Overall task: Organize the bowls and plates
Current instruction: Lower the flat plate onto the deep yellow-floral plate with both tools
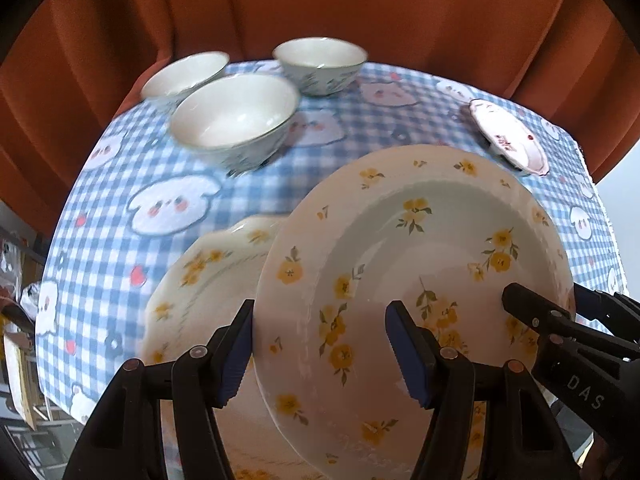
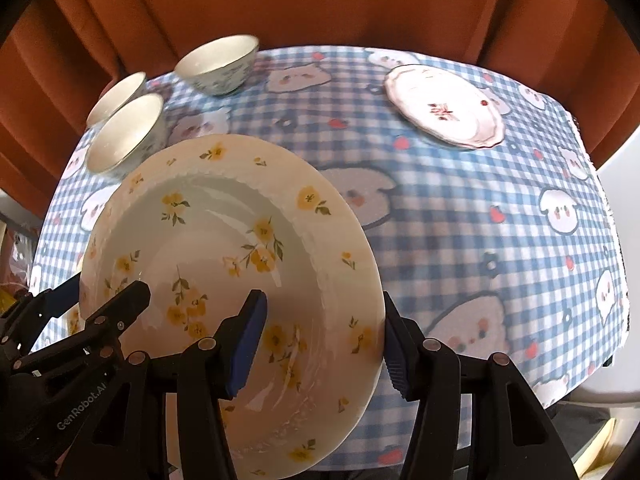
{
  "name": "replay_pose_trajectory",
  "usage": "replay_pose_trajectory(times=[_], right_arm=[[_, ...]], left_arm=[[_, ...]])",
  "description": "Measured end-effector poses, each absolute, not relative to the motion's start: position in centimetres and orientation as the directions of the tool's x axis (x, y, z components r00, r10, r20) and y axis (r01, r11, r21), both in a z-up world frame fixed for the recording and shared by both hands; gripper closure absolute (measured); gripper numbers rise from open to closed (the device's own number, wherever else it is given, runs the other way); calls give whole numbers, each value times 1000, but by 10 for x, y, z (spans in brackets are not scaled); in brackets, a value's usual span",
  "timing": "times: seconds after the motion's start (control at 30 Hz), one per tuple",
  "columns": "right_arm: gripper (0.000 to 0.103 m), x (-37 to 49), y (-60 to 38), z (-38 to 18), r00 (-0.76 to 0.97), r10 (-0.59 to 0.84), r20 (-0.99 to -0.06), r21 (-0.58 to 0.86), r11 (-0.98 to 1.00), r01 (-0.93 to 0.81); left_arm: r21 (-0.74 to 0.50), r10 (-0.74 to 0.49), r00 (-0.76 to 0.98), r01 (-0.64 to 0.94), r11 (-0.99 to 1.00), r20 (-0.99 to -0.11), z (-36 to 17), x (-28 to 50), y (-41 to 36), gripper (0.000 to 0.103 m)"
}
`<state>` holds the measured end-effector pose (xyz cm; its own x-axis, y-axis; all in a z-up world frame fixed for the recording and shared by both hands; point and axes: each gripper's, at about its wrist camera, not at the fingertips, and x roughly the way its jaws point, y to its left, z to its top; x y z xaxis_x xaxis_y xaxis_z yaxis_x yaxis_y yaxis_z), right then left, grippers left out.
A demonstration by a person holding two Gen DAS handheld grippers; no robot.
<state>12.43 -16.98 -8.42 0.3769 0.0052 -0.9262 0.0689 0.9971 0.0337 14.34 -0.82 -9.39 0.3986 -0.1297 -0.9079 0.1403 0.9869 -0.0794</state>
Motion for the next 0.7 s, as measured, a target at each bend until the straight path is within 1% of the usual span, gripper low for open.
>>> replay_pose_trajectory(times=[0.33,0.7], right_arm=[[46,117,-120,-103,327,11,-945,20,999,26],[46,124,-107,-115,312,-16,-950,-15,1000,5]], left_arm=[[-102,-122,341,78,992,-932,-123,131,38,38],[-98,-111,327,56,994,-939,-140,128,47,37]])
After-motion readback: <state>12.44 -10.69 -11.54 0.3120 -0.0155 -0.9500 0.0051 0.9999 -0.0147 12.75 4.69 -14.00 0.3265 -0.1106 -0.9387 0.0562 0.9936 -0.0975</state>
